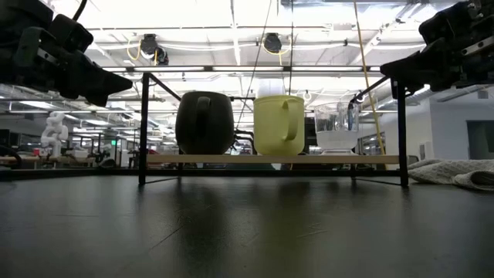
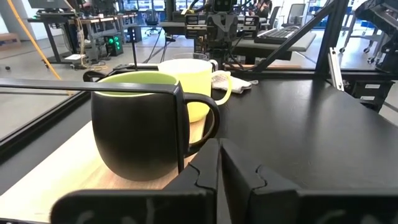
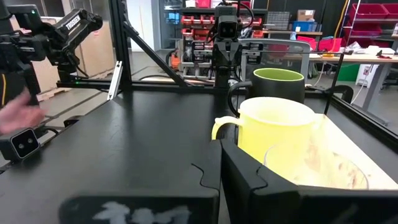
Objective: Stack small to large cups/mugs on shelf
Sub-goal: Return to Home Position
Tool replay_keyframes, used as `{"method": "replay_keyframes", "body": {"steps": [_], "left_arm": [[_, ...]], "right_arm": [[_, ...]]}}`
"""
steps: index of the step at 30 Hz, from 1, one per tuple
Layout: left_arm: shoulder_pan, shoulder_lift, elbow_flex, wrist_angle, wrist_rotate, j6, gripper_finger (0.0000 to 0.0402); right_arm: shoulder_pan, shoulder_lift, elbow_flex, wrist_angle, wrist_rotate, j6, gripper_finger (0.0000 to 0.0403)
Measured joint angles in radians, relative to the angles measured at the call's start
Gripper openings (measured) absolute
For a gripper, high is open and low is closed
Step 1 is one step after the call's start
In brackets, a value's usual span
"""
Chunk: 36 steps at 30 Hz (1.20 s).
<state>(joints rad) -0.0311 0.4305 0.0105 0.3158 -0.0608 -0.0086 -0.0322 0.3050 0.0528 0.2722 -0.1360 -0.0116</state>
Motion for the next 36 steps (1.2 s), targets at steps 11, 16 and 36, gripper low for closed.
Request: {"method": "replay_keyframes", "body": {"steps": [11, 16, 36], "left_arm": [[0.0, 0.0, 0.0, 0.0, 0.0, 0.0, 0.0026], [0.0, 0.0, 0.0, 0.0, 0.0, 0.0, 0.0026], [0.0, 0.0, 0.0, 0.0, -0.001, 0.0, 0.0026]], "right_arm": [[0.0, 0.0, 0.0, 0.0, 0.0, 0.0, 0.0], [0.0, 0.0, 0.0, 0.0, 0.0, 0.0, 0.0], [0.0, 0.0, 0.0, 0.0, 0.0, 0.0, 0.0]]}}
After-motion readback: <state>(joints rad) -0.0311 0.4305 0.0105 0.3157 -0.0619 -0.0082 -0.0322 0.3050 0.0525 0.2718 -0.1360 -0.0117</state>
